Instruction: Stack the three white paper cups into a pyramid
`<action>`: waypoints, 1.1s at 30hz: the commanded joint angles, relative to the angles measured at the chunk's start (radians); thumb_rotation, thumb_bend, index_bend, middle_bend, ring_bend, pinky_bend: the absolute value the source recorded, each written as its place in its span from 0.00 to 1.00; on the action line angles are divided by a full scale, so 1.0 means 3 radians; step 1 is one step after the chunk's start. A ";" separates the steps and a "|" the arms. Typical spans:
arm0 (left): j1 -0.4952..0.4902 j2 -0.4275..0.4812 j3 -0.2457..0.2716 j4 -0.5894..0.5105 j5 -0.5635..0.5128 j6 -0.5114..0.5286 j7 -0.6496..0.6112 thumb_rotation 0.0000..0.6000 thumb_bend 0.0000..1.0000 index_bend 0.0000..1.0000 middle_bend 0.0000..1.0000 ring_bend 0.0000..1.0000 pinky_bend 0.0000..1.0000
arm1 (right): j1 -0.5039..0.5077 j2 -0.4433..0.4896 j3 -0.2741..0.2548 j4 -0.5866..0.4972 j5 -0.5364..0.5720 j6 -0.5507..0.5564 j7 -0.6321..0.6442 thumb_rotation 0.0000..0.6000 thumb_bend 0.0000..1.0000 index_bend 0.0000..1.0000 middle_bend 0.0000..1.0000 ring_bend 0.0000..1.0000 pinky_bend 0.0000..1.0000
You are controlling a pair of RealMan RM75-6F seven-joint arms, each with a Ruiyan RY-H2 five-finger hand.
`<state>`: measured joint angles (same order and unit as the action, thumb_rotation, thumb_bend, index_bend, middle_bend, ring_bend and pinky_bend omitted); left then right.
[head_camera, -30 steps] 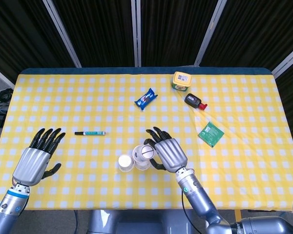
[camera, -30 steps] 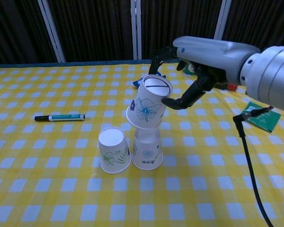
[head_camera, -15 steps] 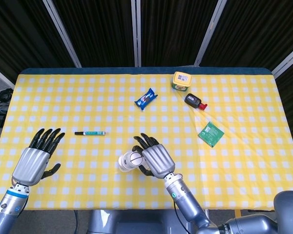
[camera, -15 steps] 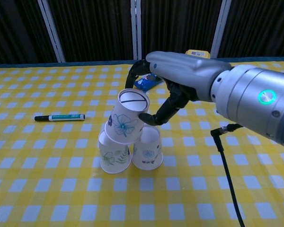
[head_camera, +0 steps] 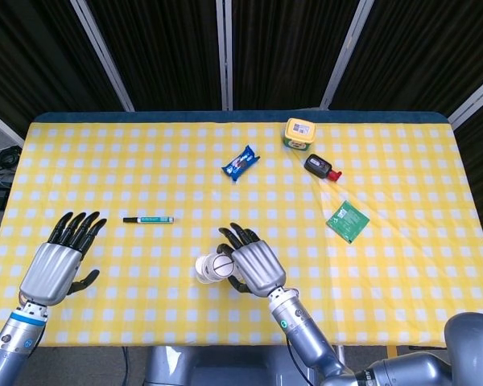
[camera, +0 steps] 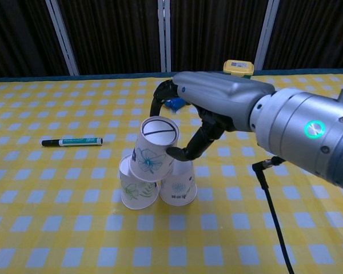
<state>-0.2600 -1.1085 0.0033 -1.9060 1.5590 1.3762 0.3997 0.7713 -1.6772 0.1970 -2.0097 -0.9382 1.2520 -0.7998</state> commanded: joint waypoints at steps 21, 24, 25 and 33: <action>0.0018 0.0009 -0.0034 -0.0006 -0.0021 -0.0023 0.0012 1.00 0.25 0.00 0.00 0.00 0.00 | -0.0102 0.0288 -0.0015 -0.0137 -0.0175 0.0301 -0.0101 1.00 0.12 0.26 0.01 0.00 0.16; 0.0027 0.0007 -0.0046 0.0013 -0.0028 -0.0006 -0.0003 1.00 0.25 0.00 0.00 0.00 0.00 | -0.0247 0.0593 -0.0097 -0.0208 -0.0313 0.0419 -0.0046 1.00 0.12 0.26 0.00 0.00 0.13; 0.0029 0.0005 -0.0050 0.0021 -0.0029 -0.0001 -0.0010 1.00 0.25 0.00 0.00 0.00 0.00 | -0.0305 0.0696 -0.0132 -0.0217 -0.0372 0.0451 0.0008 1.00 0.12 0.25 0.00 0.00 0.11; 0.0062 -0.0071 -0.0069 0.0150 0.0026 0.0084 -0.0103 1.00 0.24 0.00 0.00 0.00 0.00 | -0.1012 0.1460 -0.0651 0.0277 -0.1076 0.0794 0.1005 1.00 0.12 0.12 0.00 0.00 0.00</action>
<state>-0.2440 -1.1248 -0.0175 -1.8679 1.5615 1.3963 0.3731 0.5691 -1.3156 0.0812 -2.0134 -1.1701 1.4352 -0.6357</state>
